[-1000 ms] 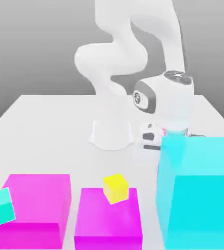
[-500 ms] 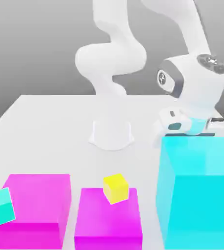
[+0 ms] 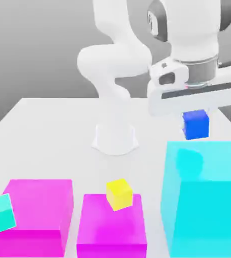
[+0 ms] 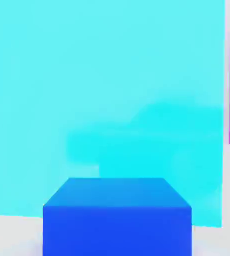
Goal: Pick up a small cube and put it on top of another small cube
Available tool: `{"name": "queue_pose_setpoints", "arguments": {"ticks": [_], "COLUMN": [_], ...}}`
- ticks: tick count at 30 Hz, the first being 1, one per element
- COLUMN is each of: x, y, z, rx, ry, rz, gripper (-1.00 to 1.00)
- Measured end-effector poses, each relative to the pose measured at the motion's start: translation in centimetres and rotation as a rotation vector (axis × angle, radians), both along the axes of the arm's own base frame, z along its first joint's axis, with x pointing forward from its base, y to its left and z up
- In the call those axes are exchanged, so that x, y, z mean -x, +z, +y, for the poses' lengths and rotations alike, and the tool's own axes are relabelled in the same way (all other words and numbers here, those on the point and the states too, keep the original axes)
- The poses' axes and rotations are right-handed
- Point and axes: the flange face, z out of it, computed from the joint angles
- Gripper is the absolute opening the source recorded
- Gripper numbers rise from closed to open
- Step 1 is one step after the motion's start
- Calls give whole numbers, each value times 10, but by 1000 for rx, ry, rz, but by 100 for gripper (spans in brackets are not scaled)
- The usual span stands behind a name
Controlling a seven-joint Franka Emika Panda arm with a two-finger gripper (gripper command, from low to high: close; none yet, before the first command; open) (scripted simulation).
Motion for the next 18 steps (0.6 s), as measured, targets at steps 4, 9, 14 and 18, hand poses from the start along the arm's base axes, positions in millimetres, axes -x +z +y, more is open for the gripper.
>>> {"name": "queue_pose_setpoints", "arguments": {"ticks": [4, 9, 14, 18], "x": [-8, -8, -3, -2], "y": [-16, -38, -94, -116], "z": [-48, -104, -113, -113], "rx": [60, 123, 172, 171], "ry": [-229, -502, -548, -548], "rz": [-11, -27, -25, -25], "gripper": [-100, -100, -100, 100]}}
